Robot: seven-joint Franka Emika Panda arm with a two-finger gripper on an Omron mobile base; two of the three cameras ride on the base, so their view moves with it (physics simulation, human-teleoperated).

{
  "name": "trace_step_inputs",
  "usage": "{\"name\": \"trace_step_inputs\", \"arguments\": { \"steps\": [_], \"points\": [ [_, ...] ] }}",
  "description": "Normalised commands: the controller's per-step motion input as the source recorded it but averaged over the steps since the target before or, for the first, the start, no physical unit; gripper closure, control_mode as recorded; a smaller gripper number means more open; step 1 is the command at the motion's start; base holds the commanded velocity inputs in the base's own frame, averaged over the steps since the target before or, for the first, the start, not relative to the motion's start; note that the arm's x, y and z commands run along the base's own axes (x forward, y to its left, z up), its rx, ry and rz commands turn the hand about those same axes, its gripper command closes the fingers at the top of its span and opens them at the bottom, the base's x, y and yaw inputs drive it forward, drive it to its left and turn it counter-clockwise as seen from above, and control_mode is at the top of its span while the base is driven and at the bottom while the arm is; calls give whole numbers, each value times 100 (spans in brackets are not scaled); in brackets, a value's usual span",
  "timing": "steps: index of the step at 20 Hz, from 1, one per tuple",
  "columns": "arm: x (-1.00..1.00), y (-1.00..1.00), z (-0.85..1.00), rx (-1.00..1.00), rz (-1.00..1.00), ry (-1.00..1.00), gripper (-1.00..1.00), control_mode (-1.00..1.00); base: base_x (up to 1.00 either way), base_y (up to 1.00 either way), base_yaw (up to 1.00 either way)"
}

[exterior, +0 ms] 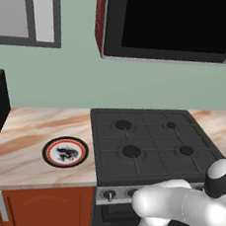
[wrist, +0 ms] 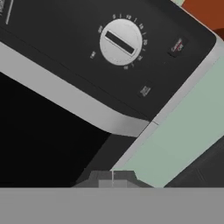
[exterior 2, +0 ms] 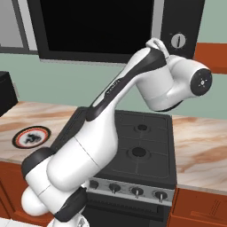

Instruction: Pick the corn from the counter and place it in the microwave. Then turn on the microwave.

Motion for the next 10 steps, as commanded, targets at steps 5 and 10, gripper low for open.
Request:
{"name": "trace_step_inputs", "arguments": {
  "steps": [5,10],
  "points": [
    [0,-7,-9,11,0,-3,100,-100,0,0,0],
    [0,-4,-7,10,0,-2,100,-100,0,0,0]
  ]
}}
